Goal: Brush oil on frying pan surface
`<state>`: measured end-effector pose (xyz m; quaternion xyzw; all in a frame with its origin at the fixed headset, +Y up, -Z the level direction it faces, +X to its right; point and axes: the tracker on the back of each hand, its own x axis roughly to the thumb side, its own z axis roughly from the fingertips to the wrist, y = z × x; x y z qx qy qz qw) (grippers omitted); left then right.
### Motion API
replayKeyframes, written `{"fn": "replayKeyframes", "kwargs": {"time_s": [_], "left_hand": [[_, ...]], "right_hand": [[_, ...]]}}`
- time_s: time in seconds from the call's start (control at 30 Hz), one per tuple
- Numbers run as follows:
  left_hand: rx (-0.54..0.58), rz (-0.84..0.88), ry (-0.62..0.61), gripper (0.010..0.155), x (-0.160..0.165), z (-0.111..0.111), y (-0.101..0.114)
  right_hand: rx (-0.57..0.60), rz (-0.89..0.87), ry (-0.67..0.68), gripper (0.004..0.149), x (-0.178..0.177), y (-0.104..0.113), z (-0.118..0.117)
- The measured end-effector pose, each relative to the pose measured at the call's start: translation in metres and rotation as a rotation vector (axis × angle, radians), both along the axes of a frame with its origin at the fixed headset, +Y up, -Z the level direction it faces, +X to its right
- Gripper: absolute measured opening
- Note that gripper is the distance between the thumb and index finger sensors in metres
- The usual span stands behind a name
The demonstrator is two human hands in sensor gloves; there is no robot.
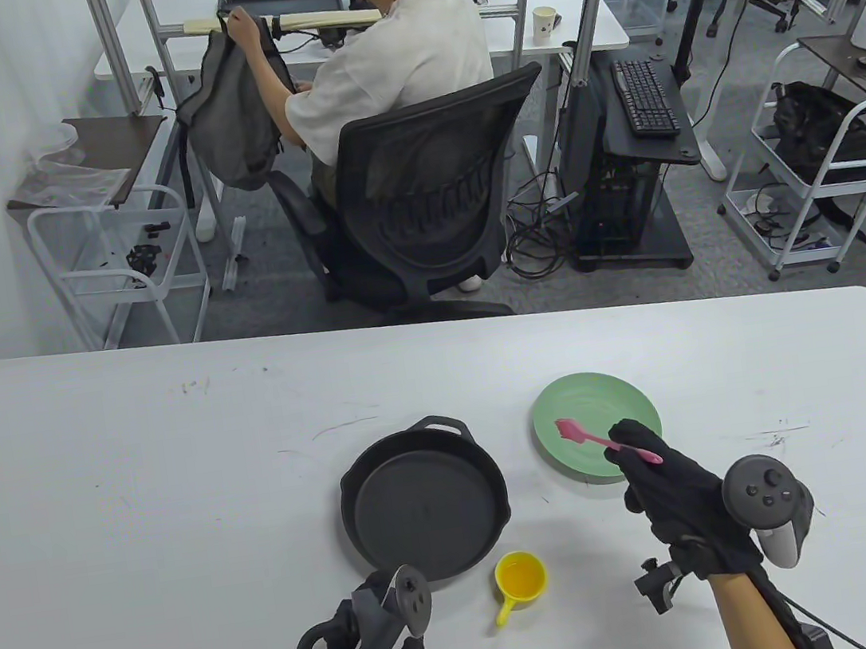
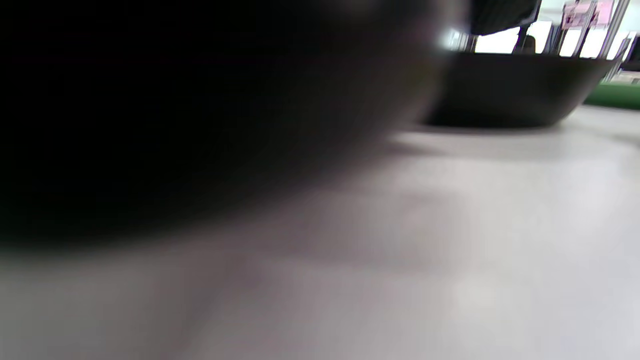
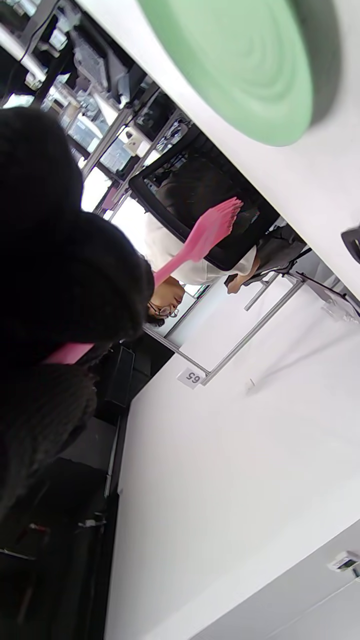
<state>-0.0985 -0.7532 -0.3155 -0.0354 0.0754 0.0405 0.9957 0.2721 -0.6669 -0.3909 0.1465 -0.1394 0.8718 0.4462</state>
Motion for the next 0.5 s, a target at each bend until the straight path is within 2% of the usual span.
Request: {"fn": "replayKeyframes", "kwargs": {"time_s": [0.23,0.5], "left_hand": [[0.108,0.036,-0.014,0.077,-0.011,0.008,0.014],[0.129,0.061,-0.006,0.078,-0.016,0.01,0.019]], "right_hand": [[0.079,0.353,-0.047,0.051,-0.003,0.006,-0.02],[0.099,0.698,-0.081,0.051,-0.006,-0.015,-0.048]]}}
